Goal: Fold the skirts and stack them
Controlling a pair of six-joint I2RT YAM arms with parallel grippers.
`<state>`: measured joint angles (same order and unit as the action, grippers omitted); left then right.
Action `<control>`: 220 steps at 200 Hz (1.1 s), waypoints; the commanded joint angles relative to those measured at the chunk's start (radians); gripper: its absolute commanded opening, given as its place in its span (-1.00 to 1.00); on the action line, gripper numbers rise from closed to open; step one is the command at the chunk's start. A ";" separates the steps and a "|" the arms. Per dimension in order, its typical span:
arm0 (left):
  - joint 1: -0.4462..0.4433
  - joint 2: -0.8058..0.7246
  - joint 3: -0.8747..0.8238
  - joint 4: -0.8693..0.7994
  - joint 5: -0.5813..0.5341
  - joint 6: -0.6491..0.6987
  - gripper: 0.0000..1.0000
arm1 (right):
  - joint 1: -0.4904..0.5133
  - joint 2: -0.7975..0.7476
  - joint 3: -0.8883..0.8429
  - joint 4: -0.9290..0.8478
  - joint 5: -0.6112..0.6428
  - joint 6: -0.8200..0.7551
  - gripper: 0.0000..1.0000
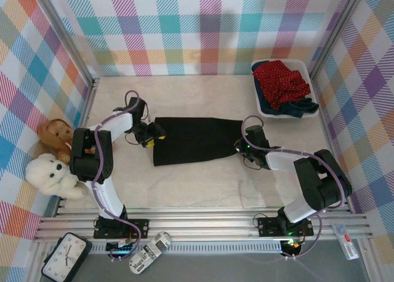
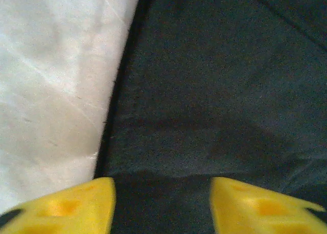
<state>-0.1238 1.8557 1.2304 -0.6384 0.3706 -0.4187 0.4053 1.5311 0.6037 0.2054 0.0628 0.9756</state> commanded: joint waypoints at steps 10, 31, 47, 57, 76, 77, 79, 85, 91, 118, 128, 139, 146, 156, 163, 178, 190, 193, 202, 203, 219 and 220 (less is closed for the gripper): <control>-0.007 0.044 -0.038 0.040 0.040 -0.005 -0.34 | -0.002 -0.011 0.070 -0.018 -0.021 -0.122 -1.00; -0.008 0.051 -0.051 0.021 -0.024 -0.009 -0.54 | 0.006 -0.020 0.108 -0.044 -0.029 -0.202 -1.00; -0.007 0.061 -0.058 0.018 -0.040 -0.015 -0.60 | 0.033 -0.024 0.172 -0.096 -0.031 -0.304 -1.00; -0.007 0.071 -0.063 0.020 -0.041 -0.018 -0.61 | 0.065 -0.017 0.227 -0.147 -0.021 -0.380 -1.00; -0.005 0.084 -0.065 0.019 -0.046 -0.026 -0.61 | 0.149 0.024 0.349 -0.239 -0.005 -0.519 -1.00; -0.005 0.085 -0.066 0.019 -0.046 -0.026 -0.61 | 0.154 0.027 0.356 -0.244 -0.006 -0.528 -1.00; -0.005 0.086 -0.065 0.019 -0.047 -0.026 -0.61 | 0.164 0.035 0.368 -0.253 -0.006 -0.544 -1.00; -0.006 0.088 -0.065 0.018 -0.046 -0.028 -0.61 | 0.195 0.058 0.416 -0.281 -0.007 -0.588 -1.00; -0.004 0.090 -0.063 0.018 -0.044 -0.031 -0.61 | 0.227 0.087 0.460 -0.308 -0.010 -0.632 -1.00; -0.004 0.089 -0.067 0.018 -0.049 -0.040 -0.60 | 0.368 0.239 0.660 -0.415 -0.043 -0.789 -1.00; -0.001 0.089 -0.070 0.017 -0.056 -0.044 -0.61 | 0.401 0.300 0.728 -0.426 -0.078 -0.798 -1.00; 0.005 0.089 -0.080 0.023 -0.054 -0.055 -0.62 | 0.432 0.368 0.796 -0.430 -0.101 -0.783 -1.00; 0.010 0.088 -0.088 0.030 -0.047 -0.061 -0.63 | 0.444 0.410 0.837 -0.432 -0.114 -0.760 -1.00; 0.015 0.086 -0.099 0.041 -0.036 -0.070 -0.65 | 0.457 0.464 0.893 -0.433 -0.152 -0.726 -1.00; 0.018 0.086 -0.103 0.046 -0.030 -0.076 -0.66 | 0.465 0.498 0.922 -0.425 -0.169 -0.694 -1.00; 0.018 0.080 -0.112 0.052 -0.021 -0.085 -0.67 | 0.473 0.558 0.970 -0.413 -0.200 -0.633 -1.00; 0.018 0.072 -0.118 0.053 -0.023 -0.090 -0.67 | 0.474 0.592 0.998 -0.413 -0.207 -0.575 -1.00; 0.017 0.070 -0.119 0.053 -0.024 -0.091 -0.67 | 0.474 0.598 1.006 -0.416 -0.208 -0.563 -1.00; 0.018 0.062 -0.120 0.051 -0.025 -0.091 -0.67 | 0.474 0.606 1.023 -0.414 -0.222 -0.538 -1.00; 0.018 0.061 -0.121 0.050 -0.025 -0.091 -0.67 | 0.474 0.606 1.023 -0.413 -0.225 -0.536 -1.00; 0.018 0.056 -0.121 0.049 -0.024 -0.093 -0.67 | 0.474 0.592 1.028 -0.378 -0.258 -0.523 -1.00; 0.017 0.056 -0.121 0.049 -0.024 -0.093 -0.67 | 0.474 0.590 1.028 -0.377 -0.259 -0.523 -1.00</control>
<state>-0.1123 1.8839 1.1599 -0.5560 0.3897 -0.4927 0.8803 2.1448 1.5776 -0.2031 -0.1196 0.3809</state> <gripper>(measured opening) 0.165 0.099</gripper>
